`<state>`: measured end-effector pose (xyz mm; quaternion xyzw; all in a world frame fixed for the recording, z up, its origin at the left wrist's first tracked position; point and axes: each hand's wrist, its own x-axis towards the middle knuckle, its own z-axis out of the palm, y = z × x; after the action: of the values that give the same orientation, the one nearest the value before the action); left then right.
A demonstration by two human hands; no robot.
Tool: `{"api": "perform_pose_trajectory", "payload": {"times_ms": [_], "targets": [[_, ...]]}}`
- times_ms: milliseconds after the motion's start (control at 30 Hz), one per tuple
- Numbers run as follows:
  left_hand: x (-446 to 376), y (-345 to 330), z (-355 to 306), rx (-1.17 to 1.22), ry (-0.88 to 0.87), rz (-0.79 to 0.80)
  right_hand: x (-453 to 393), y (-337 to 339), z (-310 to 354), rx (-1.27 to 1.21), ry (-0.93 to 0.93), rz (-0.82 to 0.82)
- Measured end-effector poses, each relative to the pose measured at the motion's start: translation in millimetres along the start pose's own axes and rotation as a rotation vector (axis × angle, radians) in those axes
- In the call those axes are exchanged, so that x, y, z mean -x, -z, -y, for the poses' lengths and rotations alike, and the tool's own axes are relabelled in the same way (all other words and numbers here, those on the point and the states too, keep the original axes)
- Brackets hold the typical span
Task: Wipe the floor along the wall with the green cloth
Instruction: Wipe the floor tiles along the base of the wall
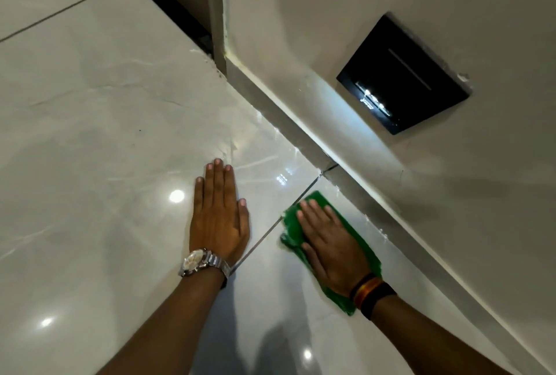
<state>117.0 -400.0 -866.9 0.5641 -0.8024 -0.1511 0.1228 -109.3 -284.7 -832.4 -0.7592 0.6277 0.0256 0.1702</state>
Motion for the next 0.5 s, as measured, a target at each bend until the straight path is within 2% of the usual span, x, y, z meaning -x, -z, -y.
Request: {"api": "perform_pose_trajectory", "payload": {"times_ms": [100,233,367,500], "targets": [[-9.8,-1.1,3.2,-0.017,-0.012,-0.025,-9.3,4.9,-24.8,-0.027,-0.109,-0.062],[-9.7,-1.4,2.2,-0.028,-0.009,-0.024,-84.4,25.0,-29.7,-0.018,0.049,-0.095],[-9.4,-3.1,3.0,-0.032,-0.016,-0.023,-147.5,31.8,-6.7,-0.021,0.028,-0.149],[-10.0,-2.9,2.6,-0.023,-0.009,-0.036,-111.1,25.4,-4.1,-0.047,-0.033,-0.196]]}}
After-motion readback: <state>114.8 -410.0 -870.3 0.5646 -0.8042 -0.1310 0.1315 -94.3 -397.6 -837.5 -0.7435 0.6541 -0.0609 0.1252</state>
